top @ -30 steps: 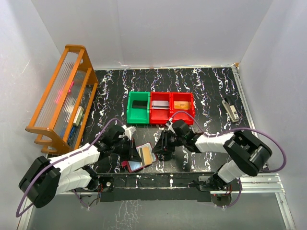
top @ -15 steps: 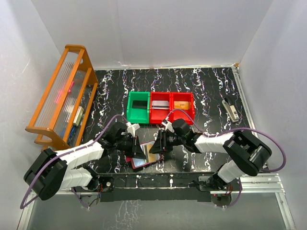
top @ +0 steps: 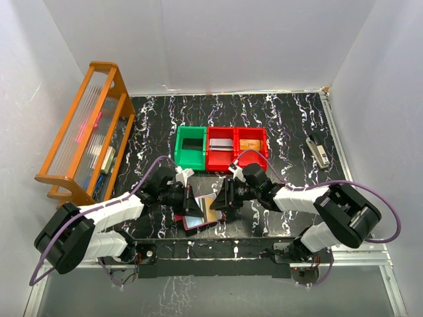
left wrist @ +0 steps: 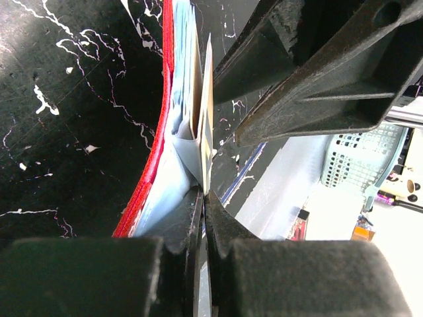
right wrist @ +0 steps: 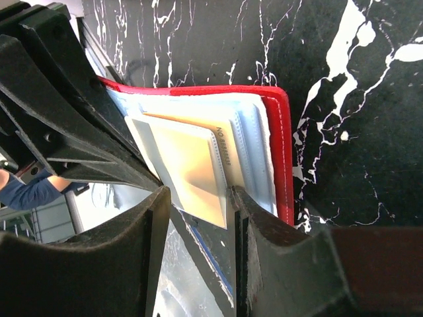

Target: Take the credit cards out of the card holder

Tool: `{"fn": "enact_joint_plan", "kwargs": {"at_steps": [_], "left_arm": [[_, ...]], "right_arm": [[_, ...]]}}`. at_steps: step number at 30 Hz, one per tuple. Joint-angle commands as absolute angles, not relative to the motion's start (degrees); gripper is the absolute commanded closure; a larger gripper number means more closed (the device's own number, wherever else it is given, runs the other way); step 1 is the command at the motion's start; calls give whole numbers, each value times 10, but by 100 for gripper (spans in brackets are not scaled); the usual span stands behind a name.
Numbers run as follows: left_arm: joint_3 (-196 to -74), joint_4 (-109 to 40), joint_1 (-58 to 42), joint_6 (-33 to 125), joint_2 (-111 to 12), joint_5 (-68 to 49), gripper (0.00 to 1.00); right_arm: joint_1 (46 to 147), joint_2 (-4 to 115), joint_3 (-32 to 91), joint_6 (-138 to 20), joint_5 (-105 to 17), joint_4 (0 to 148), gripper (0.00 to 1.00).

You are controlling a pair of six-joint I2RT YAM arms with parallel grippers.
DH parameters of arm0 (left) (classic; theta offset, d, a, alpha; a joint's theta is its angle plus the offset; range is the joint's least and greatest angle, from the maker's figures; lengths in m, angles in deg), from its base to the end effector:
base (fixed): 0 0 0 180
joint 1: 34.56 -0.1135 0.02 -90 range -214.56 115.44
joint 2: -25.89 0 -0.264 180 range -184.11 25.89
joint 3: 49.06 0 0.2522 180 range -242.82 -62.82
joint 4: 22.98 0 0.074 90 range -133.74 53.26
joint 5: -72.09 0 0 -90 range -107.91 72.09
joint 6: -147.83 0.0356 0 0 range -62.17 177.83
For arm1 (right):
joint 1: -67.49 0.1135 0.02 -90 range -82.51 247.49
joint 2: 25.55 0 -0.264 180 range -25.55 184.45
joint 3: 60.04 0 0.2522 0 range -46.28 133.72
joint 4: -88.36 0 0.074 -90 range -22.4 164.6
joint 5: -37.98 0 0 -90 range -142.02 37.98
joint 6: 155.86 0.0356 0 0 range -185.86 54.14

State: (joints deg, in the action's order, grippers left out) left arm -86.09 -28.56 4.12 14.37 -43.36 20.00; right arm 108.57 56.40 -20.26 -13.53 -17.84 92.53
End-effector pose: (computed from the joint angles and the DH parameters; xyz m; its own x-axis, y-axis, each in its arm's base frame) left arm 0.1585 -0.1549 0.1633 -0.9472 0.0631 -0.3145 0.3039 0.4903 -0.8169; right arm 0.1764 0.1803 0.1419 -0.9780 0.0161 -0.2078 -0.1688 0.5235 0.8351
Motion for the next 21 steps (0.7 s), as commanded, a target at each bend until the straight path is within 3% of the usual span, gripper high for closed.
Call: {"fn": "enact_joint_plan", "kwargs": {"at_steps": [1,16,21], "left_arm": [[-860,-260,38,140,-431,228,100],[-844,-239,38,126,-427,226,100],[-841,-220,38,120,-437,230,100]], "right_arm": [[1079,563,-198,-164,-153,930,62],[1050,578,-221,-156,-111,973,62],[1050,598,-252,-107,-81,1080,66]]}}
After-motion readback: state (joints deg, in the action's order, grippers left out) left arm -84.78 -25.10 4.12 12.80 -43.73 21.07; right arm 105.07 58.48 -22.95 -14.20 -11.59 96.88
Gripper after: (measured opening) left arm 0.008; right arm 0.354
